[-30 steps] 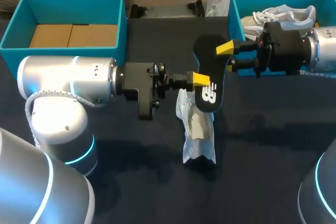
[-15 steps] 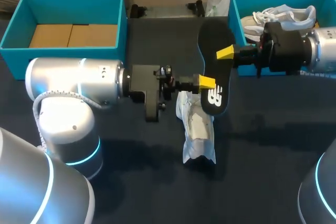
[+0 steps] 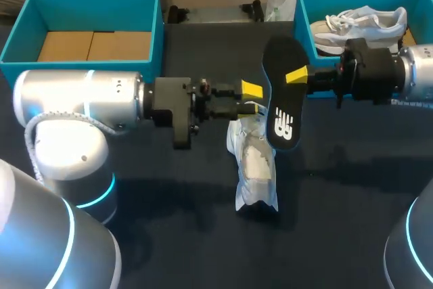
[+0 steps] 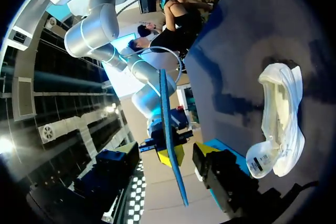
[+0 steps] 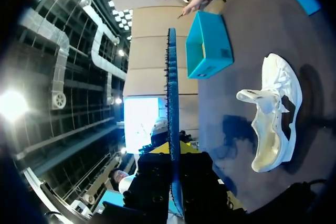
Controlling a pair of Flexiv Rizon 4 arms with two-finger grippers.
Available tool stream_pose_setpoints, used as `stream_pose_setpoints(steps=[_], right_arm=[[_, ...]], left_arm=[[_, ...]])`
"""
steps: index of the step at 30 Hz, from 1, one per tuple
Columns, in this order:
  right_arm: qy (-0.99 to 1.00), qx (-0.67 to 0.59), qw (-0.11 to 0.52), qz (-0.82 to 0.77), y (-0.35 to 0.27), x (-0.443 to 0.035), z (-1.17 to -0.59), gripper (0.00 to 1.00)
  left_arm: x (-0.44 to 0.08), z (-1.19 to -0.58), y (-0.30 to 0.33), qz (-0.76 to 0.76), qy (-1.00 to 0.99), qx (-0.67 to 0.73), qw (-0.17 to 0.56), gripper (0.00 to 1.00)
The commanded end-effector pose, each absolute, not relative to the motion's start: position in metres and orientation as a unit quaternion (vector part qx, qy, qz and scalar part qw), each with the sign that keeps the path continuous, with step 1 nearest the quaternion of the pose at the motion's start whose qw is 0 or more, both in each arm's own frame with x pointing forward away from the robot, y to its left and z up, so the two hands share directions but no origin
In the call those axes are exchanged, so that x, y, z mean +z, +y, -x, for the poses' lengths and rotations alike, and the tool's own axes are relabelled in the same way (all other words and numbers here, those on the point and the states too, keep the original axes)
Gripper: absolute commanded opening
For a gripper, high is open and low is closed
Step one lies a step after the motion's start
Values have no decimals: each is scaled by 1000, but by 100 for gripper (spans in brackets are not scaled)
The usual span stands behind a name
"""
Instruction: Take the shoe out of the shoebox, open the shoe tongue, remove and reinsert the insole, then place the shoe into the shoebox
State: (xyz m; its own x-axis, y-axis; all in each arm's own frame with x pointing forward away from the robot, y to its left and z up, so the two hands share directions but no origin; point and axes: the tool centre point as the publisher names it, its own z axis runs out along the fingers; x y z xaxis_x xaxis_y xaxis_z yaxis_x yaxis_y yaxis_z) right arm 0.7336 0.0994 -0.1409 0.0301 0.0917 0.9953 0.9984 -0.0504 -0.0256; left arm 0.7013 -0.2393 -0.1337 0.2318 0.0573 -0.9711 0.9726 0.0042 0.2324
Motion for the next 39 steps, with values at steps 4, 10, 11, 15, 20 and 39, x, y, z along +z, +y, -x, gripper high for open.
stream_pose_setpoints(steps=[4, 10, 11, 15, 20, 39], right_arm=[[-503, -473, 482, 539, 98, -152, -735, 0], [-504, -462, 488, 542, 102, -162, -734, 0], [-504, -462, 489, 541, 103, -163, -733, 0], [-505, -457, 495, 540, 106, -169, -732, 0], [-506, -453, 497, 540, 107, -173, -731, 0], [-510, -457, 491, 538, 112, -176, -733, 0]], left_arm=[[-122, -712, -203, -572, 481, -411, 523, 100], [-108, -717, -202, -613, 520, -376, 460, 100], [-105, -717, -203, -623, 527, -369, 445, 100], [-95, -716, -206, -653, 550, -340, 393, 100], [-91, -716, -207, -666, 571, -323, 354, 100], [-83, -722, -221, -694, 607, -236, 305, 100]])
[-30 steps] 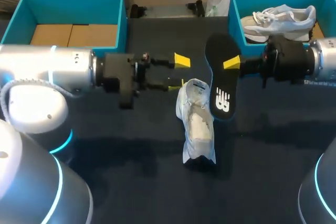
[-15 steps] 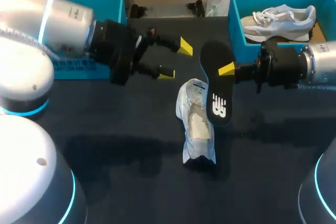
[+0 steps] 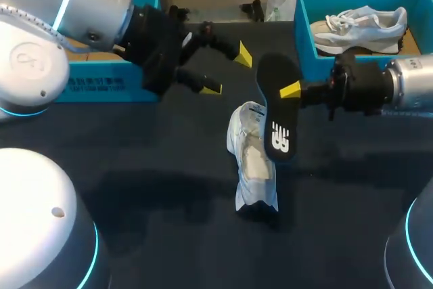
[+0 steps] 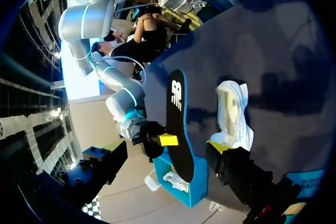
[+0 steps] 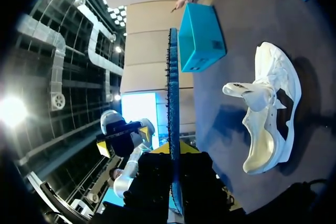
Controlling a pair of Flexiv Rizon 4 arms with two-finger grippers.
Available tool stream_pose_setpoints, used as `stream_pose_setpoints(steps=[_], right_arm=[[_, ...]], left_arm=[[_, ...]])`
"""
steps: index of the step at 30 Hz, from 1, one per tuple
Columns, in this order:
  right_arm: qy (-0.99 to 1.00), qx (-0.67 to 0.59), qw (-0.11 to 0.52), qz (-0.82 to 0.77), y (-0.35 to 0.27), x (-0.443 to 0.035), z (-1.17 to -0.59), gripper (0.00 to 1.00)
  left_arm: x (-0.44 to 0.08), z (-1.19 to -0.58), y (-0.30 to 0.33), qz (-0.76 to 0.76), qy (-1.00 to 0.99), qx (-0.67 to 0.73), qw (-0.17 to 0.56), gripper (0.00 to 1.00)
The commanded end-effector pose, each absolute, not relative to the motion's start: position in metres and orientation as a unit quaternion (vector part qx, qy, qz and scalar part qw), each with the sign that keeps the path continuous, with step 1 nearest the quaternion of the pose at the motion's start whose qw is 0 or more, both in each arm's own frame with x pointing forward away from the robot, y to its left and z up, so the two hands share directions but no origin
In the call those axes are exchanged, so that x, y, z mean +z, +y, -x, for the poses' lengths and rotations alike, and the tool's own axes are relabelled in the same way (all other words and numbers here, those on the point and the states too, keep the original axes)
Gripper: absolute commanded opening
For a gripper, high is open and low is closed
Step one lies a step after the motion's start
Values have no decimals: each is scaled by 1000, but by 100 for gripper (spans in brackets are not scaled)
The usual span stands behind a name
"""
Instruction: Take the shoe out of the shoebox, open the shoe tongue, remove and reinsert the insole, then place the shoe into the shoebox
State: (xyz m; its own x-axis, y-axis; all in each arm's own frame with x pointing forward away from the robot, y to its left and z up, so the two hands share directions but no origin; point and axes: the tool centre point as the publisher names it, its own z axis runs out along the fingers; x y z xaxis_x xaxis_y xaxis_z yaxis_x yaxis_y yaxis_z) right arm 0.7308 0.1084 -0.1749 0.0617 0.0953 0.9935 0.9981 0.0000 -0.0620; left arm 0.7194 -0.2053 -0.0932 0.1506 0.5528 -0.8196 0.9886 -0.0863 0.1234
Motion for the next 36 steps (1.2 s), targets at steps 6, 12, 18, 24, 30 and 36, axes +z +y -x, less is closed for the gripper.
stream_pose_setpoints(steps=[6, 12, 18, 24, 30, 36], right_arm=[[-511, -457, 485, 542, 113, -175, -731, 0], [-512, -460, 483, 542, 115, -176, -729, 0], [-513, -461, 483, 540, 116, -177, -728, 0], [-513, -462, 483, 538, 118, -178, -728, 0], [-513, -463, 483, 537, 119, -179, -727, 0], [-515, -463, 483, 536, 119, -179, -727, 0]], left_arm=[[-80, -732, -232, -691, 651, -185, 253, 100], [-76, -737, -243, -694, 670, -147, 219, 100], [-74, -744, -256, -692, 692, -111, 173, 100], [-74, -746, -272, -697, 701, -75, 130, 100], [-83, -750, -285, -694, 716, -41, 68, 100], [-84, -752, -293, -698, 714, -7, 45, 100]])
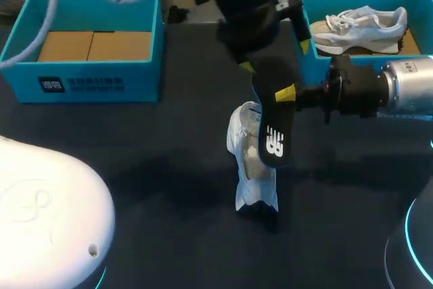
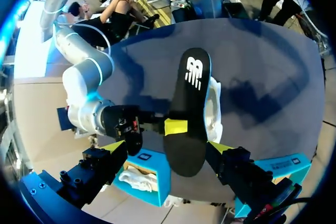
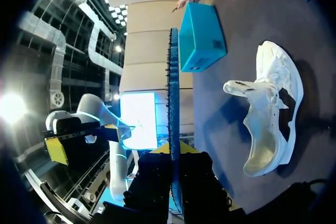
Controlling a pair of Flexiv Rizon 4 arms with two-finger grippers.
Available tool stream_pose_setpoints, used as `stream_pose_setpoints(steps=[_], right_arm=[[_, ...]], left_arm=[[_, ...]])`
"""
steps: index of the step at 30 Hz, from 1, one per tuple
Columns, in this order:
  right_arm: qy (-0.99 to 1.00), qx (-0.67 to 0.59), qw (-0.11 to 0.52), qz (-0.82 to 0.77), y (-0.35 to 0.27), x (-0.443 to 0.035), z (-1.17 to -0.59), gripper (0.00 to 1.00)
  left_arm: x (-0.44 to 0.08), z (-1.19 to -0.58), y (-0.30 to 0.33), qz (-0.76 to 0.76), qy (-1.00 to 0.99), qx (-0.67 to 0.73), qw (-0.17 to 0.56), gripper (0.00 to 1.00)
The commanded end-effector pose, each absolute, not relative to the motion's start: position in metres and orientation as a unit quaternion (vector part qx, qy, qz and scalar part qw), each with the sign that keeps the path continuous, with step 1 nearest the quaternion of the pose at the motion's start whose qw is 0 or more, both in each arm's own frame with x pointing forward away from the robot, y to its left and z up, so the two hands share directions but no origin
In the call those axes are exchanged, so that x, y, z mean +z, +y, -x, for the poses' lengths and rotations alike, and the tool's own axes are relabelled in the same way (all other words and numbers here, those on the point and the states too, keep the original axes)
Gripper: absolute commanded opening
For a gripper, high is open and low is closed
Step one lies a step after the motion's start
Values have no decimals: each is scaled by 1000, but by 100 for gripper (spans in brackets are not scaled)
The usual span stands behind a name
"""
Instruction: Take the shoe out of the shoebox, open the shoe tongue, remove and reinsert the insole, then place the shoe into the shoebox
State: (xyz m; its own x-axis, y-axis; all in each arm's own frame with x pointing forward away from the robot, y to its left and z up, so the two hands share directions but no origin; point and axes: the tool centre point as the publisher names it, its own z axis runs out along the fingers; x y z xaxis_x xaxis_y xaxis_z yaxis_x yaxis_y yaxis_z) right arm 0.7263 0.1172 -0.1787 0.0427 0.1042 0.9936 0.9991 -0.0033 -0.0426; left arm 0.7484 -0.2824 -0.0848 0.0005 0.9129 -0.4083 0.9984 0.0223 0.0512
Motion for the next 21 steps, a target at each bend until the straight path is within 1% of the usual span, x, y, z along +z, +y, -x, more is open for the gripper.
stream_pose_setpoints(steps=[1, 11, 21], right_arm=[[-515, -463, 482, 536, 119, -179, -727, 0], [-518, -462, 482, 535, 119, -182, -727, 0], [-520, -464, 480, 533, 119, -181, -729, 0]], left_arm=[[-85, -753, -294, -699, 714, 2, 40, 100], [-83, -761, -300, -701, 713, 22, 27, 100], [-82, -766, -300, -703, 711, 12, 25, 100]])
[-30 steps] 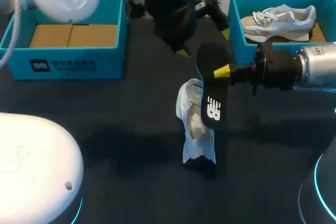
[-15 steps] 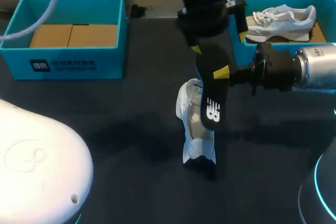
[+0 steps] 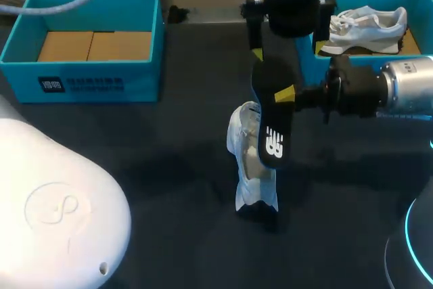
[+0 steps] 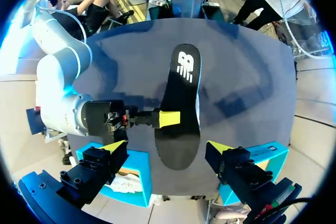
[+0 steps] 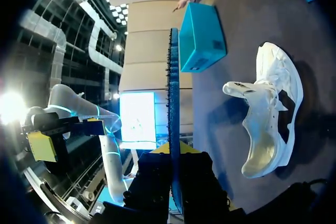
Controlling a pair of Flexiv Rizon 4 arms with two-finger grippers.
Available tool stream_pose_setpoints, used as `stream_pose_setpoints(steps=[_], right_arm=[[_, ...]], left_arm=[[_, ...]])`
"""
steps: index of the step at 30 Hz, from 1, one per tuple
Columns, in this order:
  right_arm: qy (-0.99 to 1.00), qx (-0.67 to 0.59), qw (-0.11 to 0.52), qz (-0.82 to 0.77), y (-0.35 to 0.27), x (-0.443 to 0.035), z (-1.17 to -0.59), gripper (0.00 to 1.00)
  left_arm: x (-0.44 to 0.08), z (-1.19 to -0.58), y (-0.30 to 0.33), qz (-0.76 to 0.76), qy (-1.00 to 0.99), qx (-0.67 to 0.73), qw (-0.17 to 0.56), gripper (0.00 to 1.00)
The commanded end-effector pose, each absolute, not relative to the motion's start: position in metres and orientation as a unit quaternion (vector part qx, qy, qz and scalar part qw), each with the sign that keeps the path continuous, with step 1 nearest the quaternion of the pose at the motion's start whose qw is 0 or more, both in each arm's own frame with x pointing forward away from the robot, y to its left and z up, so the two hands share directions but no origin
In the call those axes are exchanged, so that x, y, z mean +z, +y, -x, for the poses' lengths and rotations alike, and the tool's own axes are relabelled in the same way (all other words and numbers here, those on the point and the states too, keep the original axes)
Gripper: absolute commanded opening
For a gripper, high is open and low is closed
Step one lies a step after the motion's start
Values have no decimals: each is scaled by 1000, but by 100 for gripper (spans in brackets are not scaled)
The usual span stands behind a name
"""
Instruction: Take the shoe out of the shoebox, open the shoe tongue, remove and reinsert the insole, then place the shoe into the shoebox
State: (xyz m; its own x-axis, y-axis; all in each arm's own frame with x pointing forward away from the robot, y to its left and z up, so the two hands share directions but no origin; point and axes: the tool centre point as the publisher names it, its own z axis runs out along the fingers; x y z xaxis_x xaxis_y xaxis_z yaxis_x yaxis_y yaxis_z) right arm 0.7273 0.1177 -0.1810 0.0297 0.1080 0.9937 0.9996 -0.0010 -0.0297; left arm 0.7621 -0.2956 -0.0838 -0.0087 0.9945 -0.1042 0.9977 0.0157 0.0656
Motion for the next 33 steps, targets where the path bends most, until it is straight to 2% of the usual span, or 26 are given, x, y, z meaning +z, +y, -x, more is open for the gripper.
stream_pose_setpoints(steps=[1, 16, 33], right_arm=[[-521, -464, 480, 532, 119, -181, -729, 0], [-523, -462, 482, 531, 119, -179, -730, 0], [-518, -467, 472, 539, 106, -174, -725, 0]], left_arm=[[-82, -767, -300, -703, 710, 14, 22, 100], [-85, -766, -298, -704, 710, 10, 16, 100], [-75, -759, -258, -713, 674, -100, 168, 100]])
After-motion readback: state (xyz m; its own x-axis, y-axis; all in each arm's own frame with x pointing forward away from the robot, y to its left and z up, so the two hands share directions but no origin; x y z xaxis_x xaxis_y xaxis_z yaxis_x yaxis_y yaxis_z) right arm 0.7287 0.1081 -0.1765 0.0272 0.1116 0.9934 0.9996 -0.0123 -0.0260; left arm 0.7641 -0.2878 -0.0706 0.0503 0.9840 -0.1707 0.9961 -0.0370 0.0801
